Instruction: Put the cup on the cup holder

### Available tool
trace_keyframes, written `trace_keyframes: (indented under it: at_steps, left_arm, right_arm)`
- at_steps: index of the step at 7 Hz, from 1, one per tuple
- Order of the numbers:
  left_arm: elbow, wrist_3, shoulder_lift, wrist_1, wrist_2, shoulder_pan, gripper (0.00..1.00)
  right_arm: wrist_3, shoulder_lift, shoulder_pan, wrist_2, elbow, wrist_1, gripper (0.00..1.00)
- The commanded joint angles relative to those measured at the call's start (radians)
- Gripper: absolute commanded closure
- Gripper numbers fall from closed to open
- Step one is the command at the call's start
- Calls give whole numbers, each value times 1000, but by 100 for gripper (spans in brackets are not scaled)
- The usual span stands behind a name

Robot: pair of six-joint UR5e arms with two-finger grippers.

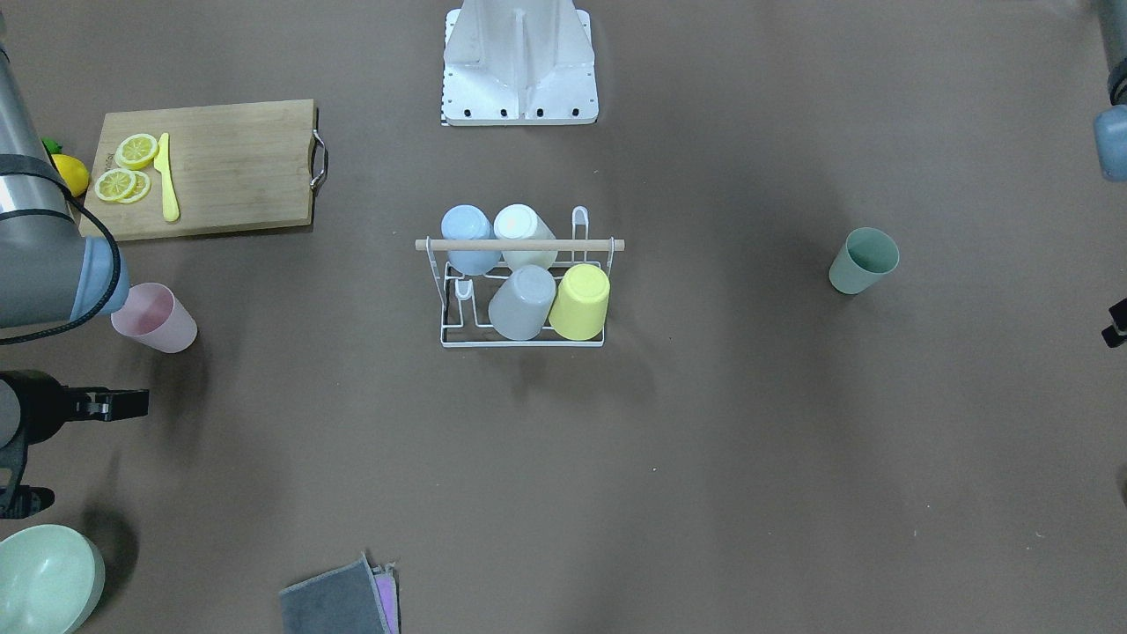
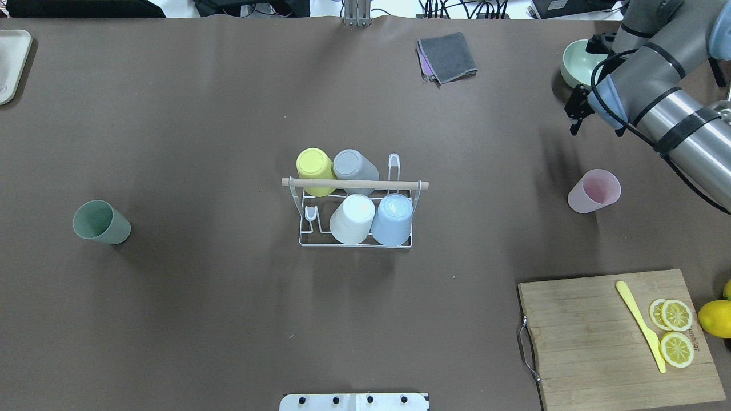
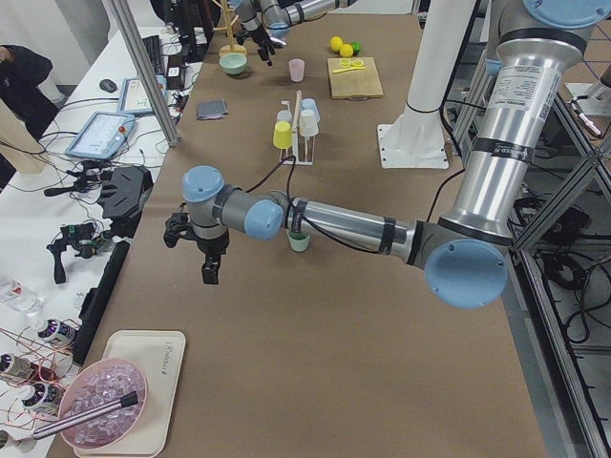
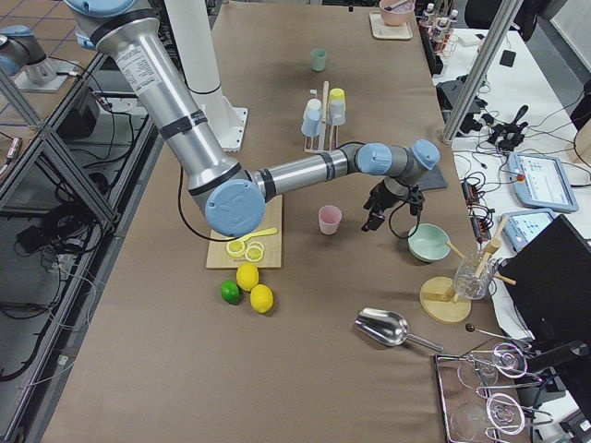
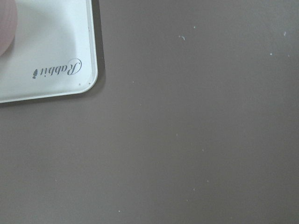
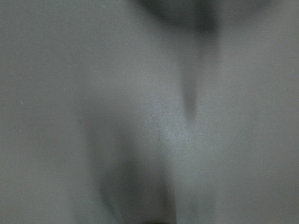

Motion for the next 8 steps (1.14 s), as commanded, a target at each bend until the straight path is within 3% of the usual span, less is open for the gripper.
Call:
trace_keyframes:
  at_steps: [1, 4, 5, 8]
  left_arm:
    - [97, -49, -142, 166, -16, 24, 2]
    - [154, -39, -183, 325, -133, 116, 2]
    - [221, -40, -216, 341, -139, 173, 2]
    - [231, -37, -267, 503, -153, 267, 2]
  right_arm:
    - [-49, 16, -45, 59, -83, -49, 1]
    - [-222, 51, -44, 54, -114, -219, 1]
    - [-270, 59, -45, 45, -116, -259, 2]
    - [-344, 81, -62, 42, -145, -319, 4]
